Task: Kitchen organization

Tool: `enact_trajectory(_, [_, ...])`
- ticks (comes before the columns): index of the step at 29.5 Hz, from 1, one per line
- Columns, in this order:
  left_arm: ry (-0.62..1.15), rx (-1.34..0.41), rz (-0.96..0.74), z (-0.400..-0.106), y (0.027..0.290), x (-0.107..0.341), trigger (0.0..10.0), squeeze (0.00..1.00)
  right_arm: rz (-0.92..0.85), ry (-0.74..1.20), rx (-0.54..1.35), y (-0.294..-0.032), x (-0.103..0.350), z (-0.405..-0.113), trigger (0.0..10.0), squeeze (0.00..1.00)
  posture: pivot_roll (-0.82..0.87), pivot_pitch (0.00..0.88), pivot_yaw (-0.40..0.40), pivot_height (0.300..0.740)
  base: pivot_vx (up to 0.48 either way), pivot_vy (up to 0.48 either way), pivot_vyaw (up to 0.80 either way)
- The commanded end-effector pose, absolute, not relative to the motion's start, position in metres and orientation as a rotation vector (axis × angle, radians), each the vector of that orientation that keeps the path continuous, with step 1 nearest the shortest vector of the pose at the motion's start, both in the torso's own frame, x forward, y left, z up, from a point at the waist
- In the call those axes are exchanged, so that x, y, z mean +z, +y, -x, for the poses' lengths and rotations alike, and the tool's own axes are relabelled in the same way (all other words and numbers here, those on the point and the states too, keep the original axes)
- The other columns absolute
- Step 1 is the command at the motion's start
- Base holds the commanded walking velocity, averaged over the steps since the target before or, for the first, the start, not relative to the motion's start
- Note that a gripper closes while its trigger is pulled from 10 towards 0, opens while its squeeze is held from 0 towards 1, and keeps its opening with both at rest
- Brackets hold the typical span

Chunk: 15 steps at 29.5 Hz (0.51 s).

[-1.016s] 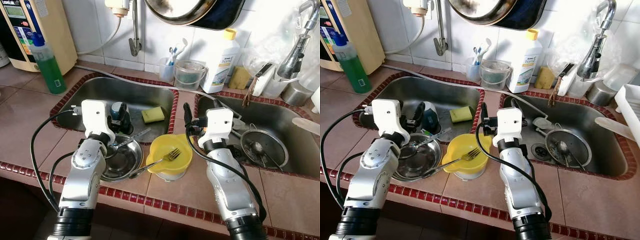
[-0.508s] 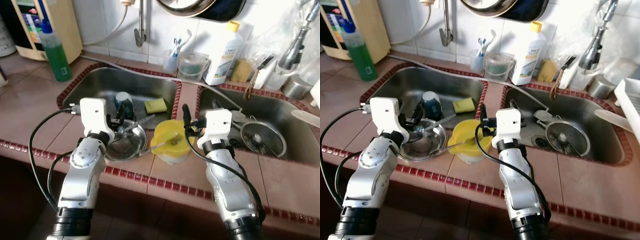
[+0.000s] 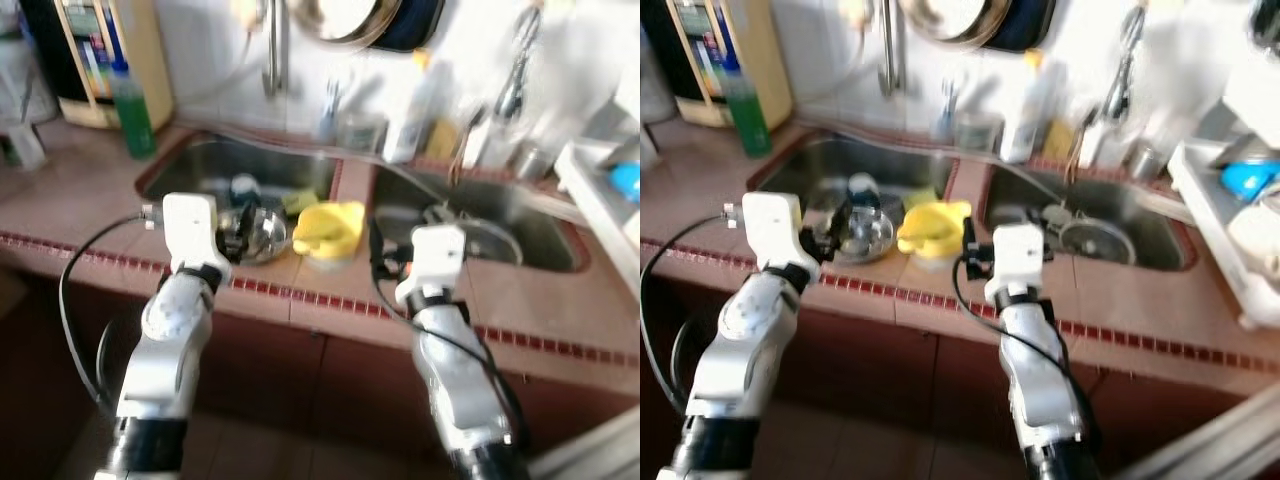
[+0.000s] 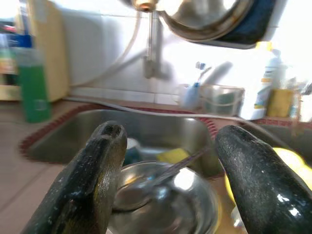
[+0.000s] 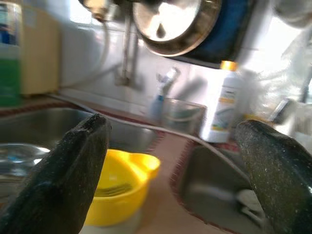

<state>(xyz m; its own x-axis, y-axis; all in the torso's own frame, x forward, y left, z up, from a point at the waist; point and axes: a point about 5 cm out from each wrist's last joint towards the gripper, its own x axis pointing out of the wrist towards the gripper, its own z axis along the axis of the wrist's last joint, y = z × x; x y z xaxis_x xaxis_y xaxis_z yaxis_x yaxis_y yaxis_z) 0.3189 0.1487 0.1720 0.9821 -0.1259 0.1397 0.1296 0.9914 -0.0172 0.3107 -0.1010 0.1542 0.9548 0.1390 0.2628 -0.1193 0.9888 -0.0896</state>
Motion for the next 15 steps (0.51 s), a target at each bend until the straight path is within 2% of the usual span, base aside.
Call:
enact_trajectory(1, [-0.144,-0.146,0.021,-0.32,0.146,0.174,10.0,0.0,0.077,-0.273,0.129,-0.104,0.155,-0.311,10.0,0.0,-0.17,0.0,-0.037,0.74,0.0,0.0,0.0])
enact_trajectory(15, [-0.14,-0.228,-0.076,-0.314,0.139,0.166,10.0,0.0,0.098,-0.247,0.173,-0.1,0.143,-0.307,10.0,0.0,-0.17,0.012,-0.049,0.74,0.0,0.0,0.0])
